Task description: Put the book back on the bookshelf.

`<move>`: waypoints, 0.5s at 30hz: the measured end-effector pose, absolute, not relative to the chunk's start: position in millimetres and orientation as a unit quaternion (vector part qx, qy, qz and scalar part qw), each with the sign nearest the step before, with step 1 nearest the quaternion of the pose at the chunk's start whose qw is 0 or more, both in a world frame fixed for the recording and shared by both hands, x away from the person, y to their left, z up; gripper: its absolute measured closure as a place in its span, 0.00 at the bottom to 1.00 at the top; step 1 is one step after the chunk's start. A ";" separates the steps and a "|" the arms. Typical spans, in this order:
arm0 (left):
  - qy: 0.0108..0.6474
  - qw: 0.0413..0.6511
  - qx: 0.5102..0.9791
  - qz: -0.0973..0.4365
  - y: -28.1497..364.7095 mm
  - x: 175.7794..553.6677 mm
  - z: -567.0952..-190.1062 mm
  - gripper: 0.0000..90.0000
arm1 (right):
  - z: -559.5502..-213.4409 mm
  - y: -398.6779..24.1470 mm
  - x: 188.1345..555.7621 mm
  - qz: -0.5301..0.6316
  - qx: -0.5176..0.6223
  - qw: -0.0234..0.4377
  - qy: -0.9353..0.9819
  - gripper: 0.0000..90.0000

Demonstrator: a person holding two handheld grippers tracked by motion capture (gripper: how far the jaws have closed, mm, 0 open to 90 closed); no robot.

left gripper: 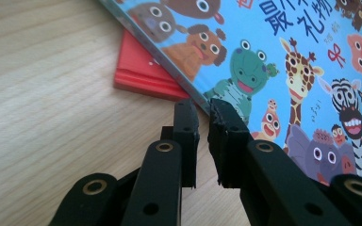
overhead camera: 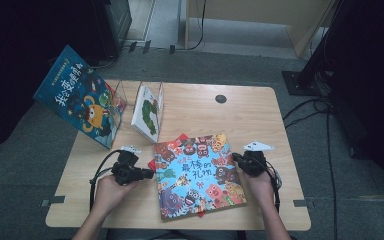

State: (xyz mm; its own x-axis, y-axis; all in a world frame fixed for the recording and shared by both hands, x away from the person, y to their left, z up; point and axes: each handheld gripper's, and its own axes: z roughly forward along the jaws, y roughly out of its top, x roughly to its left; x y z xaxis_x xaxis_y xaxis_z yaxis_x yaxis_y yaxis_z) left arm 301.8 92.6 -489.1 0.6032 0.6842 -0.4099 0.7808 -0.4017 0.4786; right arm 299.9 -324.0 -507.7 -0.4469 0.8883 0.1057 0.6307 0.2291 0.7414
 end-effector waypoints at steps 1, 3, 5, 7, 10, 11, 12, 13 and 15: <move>0.438 0.325 0.835 -0.074 91.5 301.6 -490.0 0.91 | -508.0 -324.0 299.2 0.374 0.501 0.171 0.761 1.00; 0.435 0.323 0.837 -0.076 88.4 301.5 -492.2 0.90 | -508.7 -324.3 298.4 0.375 0.502 0.172 0.760 1.00; 0.433 0.324 0.838 -0.074 86.3 300.6 -492.8 0.90 | -509.1 -324.0 297.6 0.376 0.502 0.173 0.760 1.00; 0.434 0.325 0.837 -0.079 86.5 300.8 -492.9 0.90 | -509.3 -324.2 297.7 0.377 0.500 0.172 0.760 1.00; 0.436 0.326 0.835 -0.081 88.3 298.8 -493.3 0.90 | -509.7 -324.3 298.7 0.380 0.499 0.170 0.760 1.00; 0.437 0.325 0.835 -0.079 88.9 296.9 -493.0 0.91 | -509.5 -323.3 299.0 0.379 0.499 0.169 0.761 1.00; 0.438 0.326 0.834 -0.078 89.3 295.7 -493.1 0.91 | -509.3 -321.9 299.6 0.378 0.494 0.171 0.764 1.00; 0.438 0.327 0.834 -0.078 90.8 293.7 -493.4 0.91 | -509.1 -320.6 299.9 0.377 0.493 0.171 0.765 1.00; 0.443 0.331 0.829 -0.083 93.6 290.6 -494.3 0.92 | -508.9 -317.6 301.3 0.375 0.491 0.174 0.767 1.00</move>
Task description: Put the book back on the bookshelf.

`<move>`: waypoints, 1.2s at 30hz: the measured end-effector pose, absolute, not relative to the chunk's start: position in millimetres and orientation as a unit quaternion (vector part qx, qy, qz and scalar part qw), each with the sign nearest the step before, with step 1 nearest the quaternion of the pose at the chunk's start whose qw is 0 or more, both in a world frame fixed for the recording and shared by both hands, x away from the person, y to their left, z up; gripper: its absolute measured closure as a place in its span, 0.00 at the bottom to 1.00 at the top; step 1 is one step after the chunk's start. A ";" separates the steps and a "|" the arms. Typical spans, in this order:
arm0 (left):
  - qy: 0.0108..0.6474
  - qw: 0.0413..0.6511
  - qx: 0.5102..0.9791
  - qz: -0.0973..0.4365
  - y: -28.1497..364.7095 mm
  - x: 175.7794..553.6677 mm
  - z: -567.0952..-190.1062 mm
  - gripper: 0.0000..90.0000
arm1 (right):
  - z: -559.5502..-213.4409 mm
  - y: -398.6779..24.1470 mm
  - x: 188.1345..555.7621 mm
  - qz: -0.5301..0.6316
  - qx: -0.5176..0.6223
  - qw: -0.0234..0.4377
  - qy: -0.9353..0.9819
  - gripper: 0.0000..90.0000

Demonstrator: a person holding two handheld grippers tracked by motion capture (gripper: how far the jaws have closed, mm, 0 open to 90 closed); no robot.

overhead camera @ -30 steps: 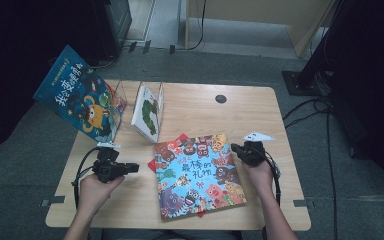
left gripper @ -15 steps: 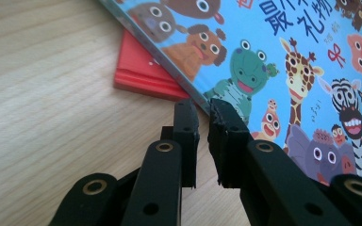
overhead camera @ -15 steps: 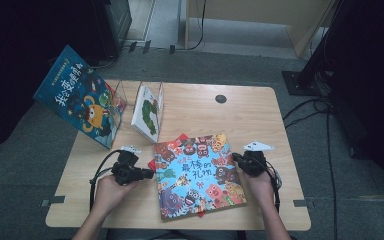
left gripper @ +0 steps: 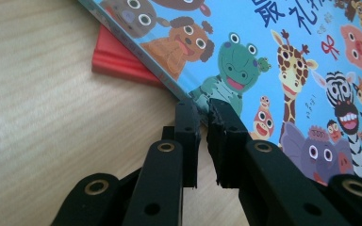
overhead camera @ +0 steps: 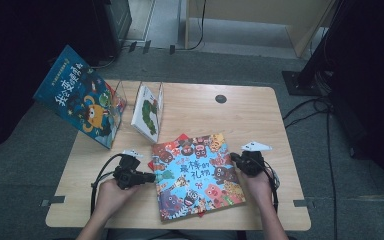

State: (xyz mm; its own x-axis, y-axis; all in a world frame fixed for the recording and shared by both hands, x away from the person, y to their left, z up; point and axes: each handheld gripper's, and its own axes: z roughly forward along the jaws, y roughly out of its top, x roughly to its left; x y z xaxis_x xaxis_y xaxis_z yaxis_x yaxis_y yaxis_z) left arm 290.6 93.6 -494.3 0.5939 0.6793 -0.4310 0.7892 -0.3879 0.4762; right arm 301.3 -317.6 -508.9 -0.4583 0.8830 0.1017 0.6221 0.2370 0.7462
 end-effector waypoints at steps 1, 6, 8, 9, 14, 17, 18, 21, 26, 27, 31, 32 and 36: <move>0.444 0.333 0.828 -0.084 94.6 289.6 -494.7 0.93 | -508.8 -315.6 302.4 0.375 0.489 0.173 0.768 1.00; 0.449 0.332 0.826 -0.079 98.8 279.8 -494.2 0.94 | -509.0 -305.7 307.2 0.373 0.481 0.183 0.772 1.00; 0.454 0.333 0.822 -0.080 101.1 276.3 -494.7 0.94 | -509.2 -302.4 310.0 0.374 0.481 0.181 0.772 1.00; 0.458 0.334 0.820 -0.081 102.4 274.0 -494.8 0.94 | -508.9 -300.9 311.3 0.373 0.481 0.179 0.773 1.00; 0.468 0.336 0.813 -0.081 106.1 264.3 -495.3 0.94 | -508.7 -290.7 319.2 0.368 0.472 0.182 0.780 1.00; 0.471 0.336 0.812 -0.077 106.5 258.6 -495.2 0.94 | -509.6 -286.5 324.2 0.372 0.468 0.181 0.781 1.00; 0.473 0.335 0.811 -0.080 106.9 257.4 -495.1 0.94 | -509.1 -285.0 326.5 0.370 0.468 0.180 0.782 1.00; 0.476 0.337 0.808 -0.079 106.3 255.0 -495.4 0.94 | -510.1 -282.2 331.9 0.371 0.461 0.182 0.785 1.00; 0.478 0.339 0.807 -0.077 100.7 252.8 -495.6 0.94 | -509.5 -288.1 332.1 0.369 0.458 0.187 0.787 1.00; 0.477 0.338 0.808 -0.075 98.8 252.6 -495.5 0.94 | -507.9 -291.2 330.8 0.372 0.459 0.189 0.784 1.00; 0.471 0.338 0.812 -0.069 86.3 252.3 -495.2 0.93 | -504.8 -303.7 324.3 0.385 0.471 0.191 0.771 1.00; 0.470 0.339 0.812 -0.069 83.4 253.2 -495.3 0.93 | -505.1 -306.3 322.6 0.386 0.472 0.189 0.769 1.00; 0.458 0.340 0.818 -0.073 72.3 256.7 -494.3 0.92 | -504.9 -314.3 315.1 0.385 0.478 0.192 0.765 1.00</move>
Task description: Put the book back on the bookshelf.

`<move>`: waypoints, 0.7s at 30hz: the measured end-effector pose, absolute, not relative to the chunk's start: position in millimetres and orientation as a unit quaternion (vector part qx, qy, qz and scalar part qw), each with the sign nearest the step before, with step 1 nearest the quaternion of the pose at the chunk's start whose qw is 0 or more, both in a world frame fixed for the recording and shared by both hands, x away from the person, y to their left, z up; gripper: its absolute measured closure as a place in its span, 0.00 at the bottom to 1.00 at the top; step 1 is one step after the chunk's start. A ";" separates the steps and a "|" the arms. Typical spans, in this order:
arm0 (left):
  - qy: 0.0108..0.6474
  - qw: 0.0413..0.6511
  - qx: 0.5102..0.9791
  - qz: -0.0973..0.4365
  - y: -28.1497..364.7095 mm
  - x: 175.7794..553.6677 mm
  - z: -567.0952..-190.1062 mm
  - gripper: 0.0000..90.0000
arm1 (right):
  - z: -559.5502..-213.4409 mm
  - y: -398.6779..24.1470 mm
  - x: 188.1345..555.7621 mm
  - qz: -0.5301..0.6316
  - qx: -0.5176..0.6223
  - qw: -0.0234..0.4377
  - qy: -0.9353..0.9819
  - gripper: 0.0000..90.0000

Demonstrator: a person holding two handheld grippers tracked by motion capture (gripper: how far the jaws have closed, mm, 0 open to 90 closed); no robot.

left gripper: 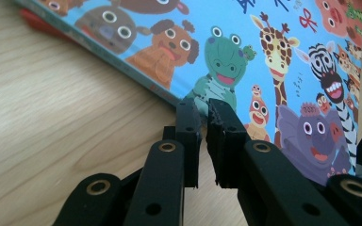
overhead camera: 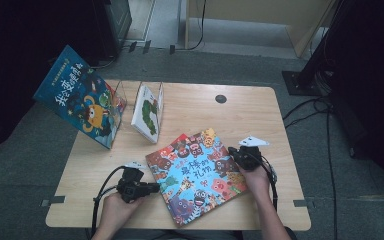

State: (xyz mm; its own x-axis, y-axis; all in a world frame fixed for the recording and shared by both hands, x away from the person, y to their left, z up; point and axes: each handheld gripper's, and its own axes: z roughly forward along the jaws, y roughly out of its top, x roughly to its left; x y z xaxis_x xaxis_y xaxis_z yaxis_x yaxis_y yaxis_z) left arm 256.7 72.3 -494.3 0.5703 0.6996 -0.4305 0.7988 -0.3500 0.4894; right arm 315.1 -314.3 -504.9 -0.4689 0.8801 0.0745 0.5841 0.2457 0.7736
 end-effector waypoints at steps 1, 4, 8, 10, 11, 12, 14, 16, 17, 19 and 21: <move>0.455 0.340 0.820 -0.075 69.5 257.4 -494.4 0.92 | -504.4 -315.9 313.6 0.387 0.479 0.195 0.763 1.00; 0.447 0.341 0.823 -0.079 61.4 259.6 -494.9 0.92 | -502.9 -322.4 306.4 0.385 0.484 0.203 0.759 1.00; 0.435 0.345 0.828 -0.075 47.3 262.6 -496.0 0.93 | -502.5 -330.5 297.2 0.386 0.492 0.205 0.753 1.00; 0.432 0.346 0.830 -0.068 39.8 264.3 -496.2 0.93 | -503.2 -334.1 292.9 0.386 0.497 0.205 0.750 1.00; 0.429 0.347 0.831 -0.065 36.0 265.3 -496.5 0.93 | -503.4 -335.3 290.9 0.385 0.499 0.206 0.748 1.00; 0.426 0.349 0.832 -0.064 33.3 266.3 -496.6 0.93 | -503.6 -336.8 289.1 0.385 0.500 0.207 0.748 1.00; 0.420 0.349 0.835 -0.067 28.8 270.2 -496.6 0.93 | -504.0 -339.1 285.6 0.385 0.503 0.206 0.746 1.00; 0.414 0.348 0.838 -0.072 28.8 273.1 -494.9 0.91 | -504.7 -341.9 281.5 0.383 0.507 0.205 0.745 1.00; 0.413 0.347 0.839 -0.071 29.0 274.0 -494.4 0.89 | -505.3 -343.8 278.7 0.382 0.508 0.205 0.744 1.00; 0.411 0.348 0.840 -0.066 31.2 277.4 -491.3 0.88 | -506.0 -346.3 274.6 0.384 0.509 0.206 0.742 1.00; 0.414 0.344 0.841 -0.059 33.7 282.0 -488.3 0.84 | -506.4 -349.1 269.4 0.385 0.511 0.206 0.741 1.00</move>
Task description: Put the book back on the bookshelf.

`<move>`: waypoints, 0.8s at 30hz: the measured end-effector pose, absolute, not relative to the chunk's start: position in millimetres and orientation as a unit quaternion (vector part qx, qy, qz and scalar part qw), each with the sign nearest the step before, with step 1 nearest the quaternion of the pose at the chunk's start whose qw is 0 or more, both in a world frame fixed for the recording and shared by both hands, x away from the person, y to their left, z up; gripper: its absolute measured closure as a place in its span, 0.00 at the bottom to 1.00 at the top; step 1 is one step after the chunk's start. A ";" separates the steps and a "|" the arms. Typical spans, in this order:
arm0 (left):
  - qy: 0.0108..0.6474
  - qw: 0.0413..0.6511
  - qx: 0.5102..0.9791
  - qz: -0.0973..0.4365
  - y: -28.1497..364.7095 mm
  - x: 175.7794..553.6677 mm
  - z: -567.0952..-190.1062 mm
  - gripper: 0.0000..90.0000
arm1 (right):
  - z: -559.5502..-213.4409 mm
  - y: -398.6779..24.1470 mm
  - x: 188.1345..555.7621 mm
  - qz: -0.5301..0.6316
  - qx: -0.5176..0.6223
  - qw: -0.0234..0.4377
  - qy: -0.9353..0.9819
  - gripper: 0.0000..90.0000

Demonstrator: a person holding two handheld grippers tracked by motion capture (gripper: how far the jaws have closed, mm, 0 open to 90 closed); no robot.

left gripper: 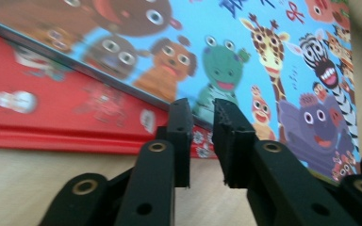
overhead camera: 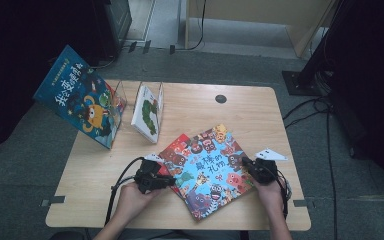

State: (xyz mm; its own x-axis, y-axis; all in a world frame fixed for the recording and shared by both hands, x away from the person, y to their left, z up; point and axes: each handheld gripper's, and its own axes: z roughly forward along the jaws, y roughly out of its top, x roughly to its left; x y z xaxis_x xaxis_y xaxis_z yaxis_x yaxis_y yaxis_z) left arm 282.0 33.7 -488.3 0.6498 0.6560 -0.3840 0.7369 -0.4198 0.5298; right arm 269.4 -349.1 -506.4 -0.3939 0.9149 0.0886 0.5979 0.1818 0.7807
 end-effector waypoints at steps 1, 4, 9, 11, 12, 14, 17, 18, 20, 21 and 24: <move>0.414 0.341 0.842 -0.055 34.7 283.9 -487.3 0.83 | -506.4 -350.8 265.8 0.385 0.511 0.206 0.740 1.00; 0.416 0.347 0.839 -0.051 39.9 291.1 -483.2 0.78 | -506.1 -354.0 257.4 0.382 0.515 0.207 0.739 1.00; 0.410 0.348 0.842 -0.045 46.1 302.5 -479.2 0.72 | -505.2 -360.5 240.8 0.375 0.522 0.210 0.736 1.00; 0.410 0.353 0.840 -0.048 48.2 306.4 -478.4 0.68 | -505.2 -362.7 235.7 0.374 0.525 0.211 0.735 1.00; 0.410 0.355 0.839 -0.049 49.9 309.1 -477.9 0.66 | -505.0 -364.1 232.9 0.372 0.527 0.212 0.734 1.00; 0.410 0.359 0.837 -0.050 51.9 313.5 -477.8 0.62 | -505.1 -366.9 225.8 0.370 0.532 0.214 0.731 1.00; 0.412 0.364 0.833 -0.055 54.9 320.0 -478.4 0.58 | -505.1 -370.2 217.2 0.367 0.536 0.217 0.729 1.00; 0.412 0.364 0.834 -0.056 55.4 321.8 -478.2 0.57 | -505.1 -371.4 214.2 0.367 0.538 0.217 0.727 1.00; 0.410 0.364 0.835 -0.053 55.9 324.6 -477.5 0.55 | -505.1 -373.7 209.2 0.365 0.541 0.219 0.725 1.00; 0.408 0.364 0.836 -0.051 56.4 325.7 -477.3 0.54 | -505.0 -375.0 205.5 0.364 0.545 0.218 0.723 1.00; 0.411 0.359 0.836 -0.050 58.8 330.7 -478.4 0.51 | -505.2 -378.4 197.8 0.363 0.549 0.221 0.720 1.00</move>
State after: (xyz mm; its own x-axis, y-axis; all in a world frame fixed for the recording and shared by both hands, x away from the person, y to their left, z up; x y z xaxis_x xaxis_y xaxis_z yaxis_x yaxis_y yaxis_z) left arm 330.7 58.8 -478.4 0.6576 0.6508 -0.3795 0.7232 -0.4043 0.5599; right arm 197.8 -378.4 -505.2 -0.3000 0.9505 0.0808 0.6301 0.1338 0.7649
